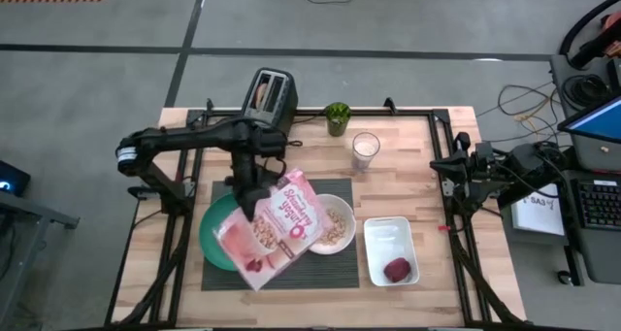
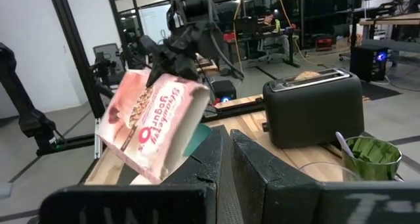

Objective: Arrange a breakfast setting
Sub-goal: Pour the cereal into the white bowl

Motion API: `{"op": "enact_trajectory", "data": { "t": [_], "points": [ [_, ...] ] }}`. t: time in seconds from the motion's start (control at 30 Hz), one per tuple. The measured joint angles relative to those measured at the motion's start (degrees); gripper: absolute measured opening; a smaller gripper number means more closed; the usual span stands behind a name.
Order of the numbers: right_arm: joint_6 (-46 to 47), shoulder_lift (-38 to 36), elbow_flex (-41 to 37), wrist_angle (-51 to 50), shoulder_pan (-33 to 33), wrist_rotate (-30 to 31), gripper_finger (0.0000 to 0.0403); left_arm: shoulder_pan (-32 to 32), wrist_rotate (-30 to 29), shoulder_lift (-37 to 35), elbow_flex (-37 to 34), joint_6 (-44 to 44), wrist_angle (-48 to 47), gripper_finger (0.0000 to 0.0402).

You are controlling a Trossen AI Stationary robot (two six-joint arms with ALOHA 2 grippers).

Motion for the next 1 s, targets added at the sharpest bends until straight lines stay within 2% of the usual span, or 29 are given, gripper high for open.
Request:
{"op": "enact_trajectory", "data": {
  "t": [0.1,0.27,0.53,0.63,0.77,0.87,1.0],
  "points": [
    [0.04,0.0,-0.01,0.0,0.0,0.33,0.0022,-0.52,-4.85,-2.24,0.0,5.2,1.51,0.0],
    [0.04,0.0,0.0,0.67,0.0,0.48,0.0022,-0.56,-10.99,-6.78,0.0,10.99,12.0,0.0],
    [0.05,0.0,-0.14,1.51,0.0,0.57,0.0022,-0.14,-21.32,-13.37,0.0,34.76,35.78,0.0],
    [0.01,0.0,-0.4,1.85,0.0,1.07,0.0022,1.79,-21.63,-12.92,-0.16,43.87,41.32,0.0],
    [0.06,0.0,-0.82,1.82,-0.02,4.96,0.0022,7.06,-21.54,-9.62,-0.79,51.98,46.02,0.0],
    [0.06,0.0,-1.03,1.86,-0.02,6.97,0.0022,12.06,-21.5,-5.91,-1.09,53.37,48.59,0.0],
    [0.03,0.0,-1.14,1.82,-0.01,9.39,0.0022,18.66,-18.96,-1.36,-1.29,53.53,46.96,0.0]
  ]
}}
